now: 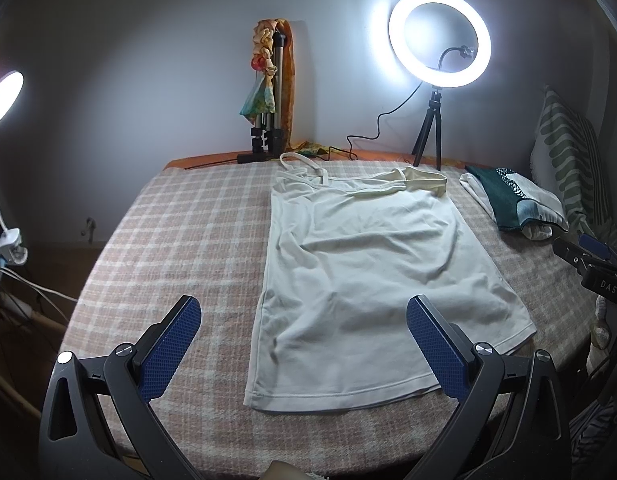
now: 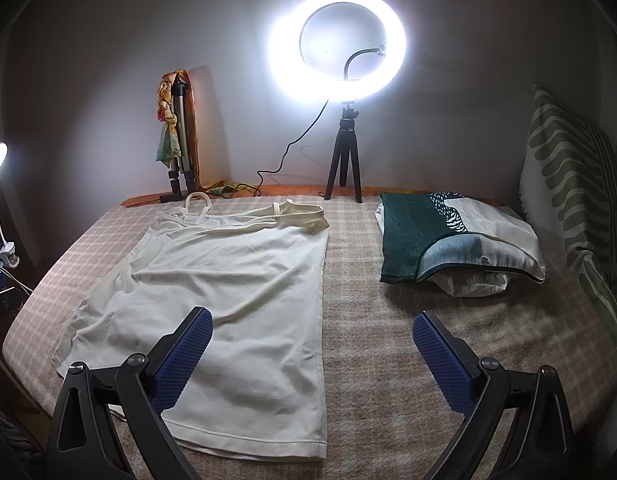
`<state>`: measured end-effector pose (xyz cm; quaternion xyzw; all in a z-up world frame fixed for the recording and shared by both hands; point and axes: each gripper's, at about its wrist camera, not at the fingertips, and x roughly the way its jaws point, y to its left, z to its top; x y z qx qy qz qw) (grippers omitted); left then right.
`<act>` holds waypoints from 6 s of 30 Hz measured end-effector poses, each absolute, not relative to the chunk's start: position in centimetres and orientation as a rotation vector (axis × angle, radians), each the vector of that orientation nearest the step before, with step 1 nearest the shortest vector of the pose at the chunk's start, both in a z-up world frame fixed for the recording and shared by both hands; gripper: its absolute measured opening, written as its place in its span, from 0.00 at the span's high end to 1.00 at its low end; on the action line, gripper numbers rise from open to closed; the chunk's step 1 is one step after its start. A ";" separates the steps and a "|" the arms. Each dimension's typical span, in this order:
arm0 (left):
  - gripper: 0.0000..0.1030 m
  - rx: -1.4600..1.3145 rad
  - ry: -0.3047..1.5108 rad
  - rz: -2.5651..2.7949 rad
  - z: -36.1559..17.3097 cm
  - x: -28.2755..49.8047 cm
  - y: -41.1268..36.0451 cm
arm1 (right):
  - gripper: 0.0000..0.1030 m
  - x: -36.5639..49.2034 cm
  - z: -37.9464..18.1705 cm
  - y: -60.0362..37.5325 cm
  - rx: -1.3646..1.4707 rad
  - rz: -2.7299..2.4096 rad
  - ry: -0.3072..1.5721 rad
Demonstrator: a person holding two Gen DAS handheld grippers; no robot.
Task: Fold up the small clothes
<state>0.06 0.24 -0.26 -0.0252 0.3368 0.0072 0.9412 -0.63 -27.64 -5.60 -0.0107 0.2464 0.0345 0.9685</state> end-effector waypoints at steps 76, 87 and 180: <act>0.96 -0.509 0.977 -0.205 -12.6 4.4 9.7 | 0.72 34.1 -12.5 7.2 -0.280 0.348 1.069; 0.98 -0.522 0.897 -0.263 -10.5 3.1 9.4 | 1.00 34.3 -10.2 4.9 -0.081 0.466 0.996; 0.60 0.127 0.898 -0.591 -10.7 5.7 -25.0 | 0.37 29.1 -9.3 -35.0 0.184 0.477 0.816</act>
